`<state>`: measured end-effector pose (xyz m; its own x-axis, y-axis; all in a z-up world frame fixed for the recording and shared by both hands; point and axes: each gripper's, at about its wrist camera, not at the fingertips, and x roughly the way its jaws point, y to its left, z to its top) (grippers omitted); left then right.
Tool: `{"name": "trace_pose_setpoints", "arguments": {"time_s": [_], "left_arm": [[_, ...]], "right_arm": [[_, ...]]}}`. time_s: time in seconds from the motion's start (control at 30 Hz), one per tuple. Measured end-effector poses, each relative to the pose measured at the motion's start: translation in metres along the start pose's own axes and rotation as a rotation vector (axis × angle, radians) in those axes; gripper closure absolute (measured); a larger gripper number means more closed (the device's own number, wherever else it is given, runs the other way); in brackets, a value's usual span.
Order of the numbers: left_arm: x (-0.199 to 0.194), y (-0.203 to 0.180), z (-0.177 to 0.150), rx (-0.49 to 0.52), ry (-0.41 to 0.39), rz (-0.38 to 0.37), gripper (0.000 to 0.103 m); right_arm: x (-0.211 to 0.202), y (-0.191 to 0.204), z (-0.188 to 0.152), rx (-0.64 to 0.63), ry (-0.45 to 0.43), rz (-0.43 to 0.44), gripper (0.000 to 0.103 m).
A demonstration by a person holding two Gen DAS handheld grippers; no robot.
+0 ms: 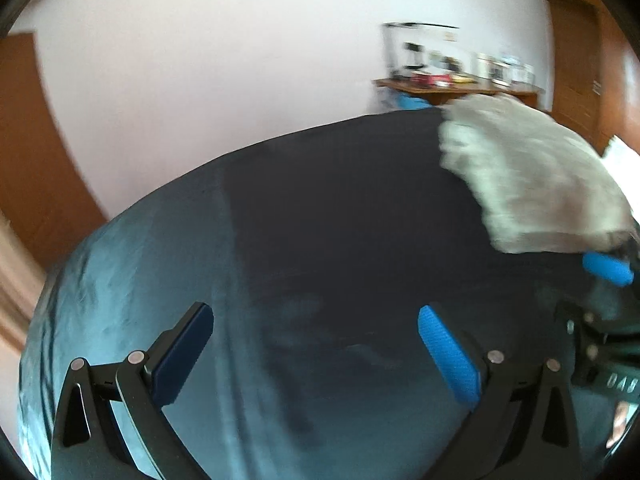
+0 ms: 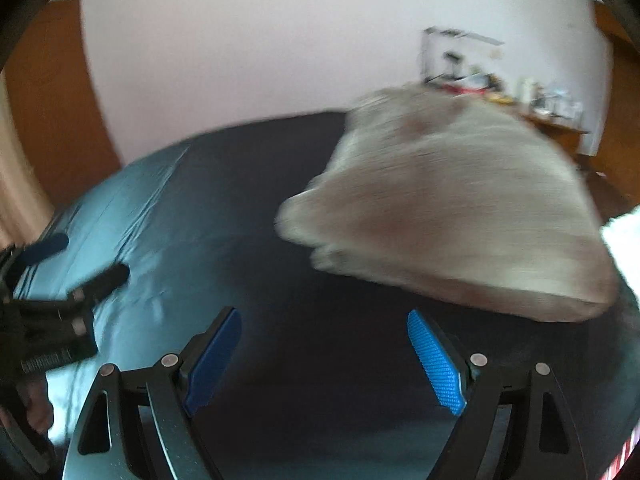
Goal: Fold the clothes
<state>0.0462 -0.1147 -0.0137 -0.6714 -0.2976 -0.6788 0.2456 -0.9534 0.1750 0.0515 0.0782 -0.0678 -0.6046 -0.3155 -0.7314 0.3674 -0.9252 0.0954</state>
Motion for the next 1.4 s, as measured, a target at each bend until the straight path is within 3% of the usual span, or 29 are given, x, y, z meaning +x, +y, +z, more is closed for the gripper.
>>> {"name": "trace_pose_setpoints", "arguments": {"time_s": [0.13,0.4,0.47,0.53,0.77,1.4], "left_arm": [[0.009,0.058,-0.012,-0.1,0.039,0.09,0.0],[0.017,0.161,-0.042,-0.315,0.085,0.244,0.0],[0.018,0.179,-0.048,-0.35,0.091,0.276,0.0],[0.02,0.19,-0.052,-0.37,0.096,0.288,0.0],[0.037,0.197,-0.054,-0.404,0.135,0.252,0.0],[0.028,0.198,-0.052,-0.435,0.115,0.202,0.0]], "right_arm": [[0.027,0.043,-0.001,-0.073,0.112,0.1,0.016],[0.049,0.112,0.001,-0.251,0.135,0.061,0.014],[0.051,0.119,0.003,-0.256,0.138,0.063,0.01],[0.054,0.123,0.004,-0.255,0.152,0.06,0.0],[0.056,0.127,0.012,-0.256,0.159,0.057,0.0],[0.065,0.13,0.013,-0.255,0.153,0.055,0.0]]}}
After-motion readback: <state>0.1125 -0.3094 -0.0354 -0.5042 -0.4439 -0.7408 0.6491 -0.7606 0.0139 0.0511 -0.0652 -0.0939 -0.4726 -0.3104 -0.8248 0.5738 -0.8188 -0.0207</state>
